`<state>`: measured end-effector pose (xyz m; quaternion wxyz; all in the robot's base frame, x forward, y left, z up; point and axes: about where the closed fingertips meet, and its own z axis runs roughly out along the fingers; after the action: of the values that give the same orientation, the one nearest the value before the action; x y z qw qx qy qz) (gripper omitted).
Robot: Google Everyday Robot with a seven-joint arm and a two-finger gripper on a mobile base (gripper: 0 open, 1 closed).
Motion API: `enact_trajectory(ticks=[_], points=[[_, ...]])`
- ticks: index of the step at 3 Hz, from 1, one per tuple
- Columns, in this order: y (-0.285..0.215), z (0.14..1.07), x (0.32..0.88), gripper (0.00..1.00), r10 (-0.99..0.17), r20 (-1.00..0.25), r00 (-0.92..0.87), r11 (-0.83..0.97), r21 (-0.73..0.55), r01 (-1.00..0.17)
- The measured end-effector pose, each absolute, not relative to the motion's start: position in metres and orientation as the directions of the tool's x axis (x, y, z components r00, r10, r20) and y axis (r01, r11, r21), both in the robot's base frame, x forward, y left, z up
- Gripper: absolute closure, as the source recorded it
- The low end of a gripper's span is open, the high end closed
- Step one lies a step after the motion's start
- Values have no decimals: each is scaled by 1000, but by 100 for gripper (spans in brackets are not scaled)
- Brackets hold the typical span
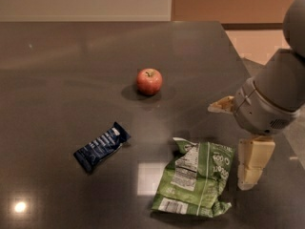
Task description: Move green jalapeno chip bag near apple
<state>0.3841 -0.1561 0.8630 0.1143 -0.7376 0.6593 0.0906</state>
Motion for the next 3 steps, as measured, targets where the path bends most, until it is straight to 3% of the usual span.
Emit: enact_trajectory(ticks=[2, 3], points=[[-136, 837, 361, 0, -932, -298, 206, -209, -21, -978], [-129, 834, 356, 18, -921, -318, 226, -233, -15, -972]])
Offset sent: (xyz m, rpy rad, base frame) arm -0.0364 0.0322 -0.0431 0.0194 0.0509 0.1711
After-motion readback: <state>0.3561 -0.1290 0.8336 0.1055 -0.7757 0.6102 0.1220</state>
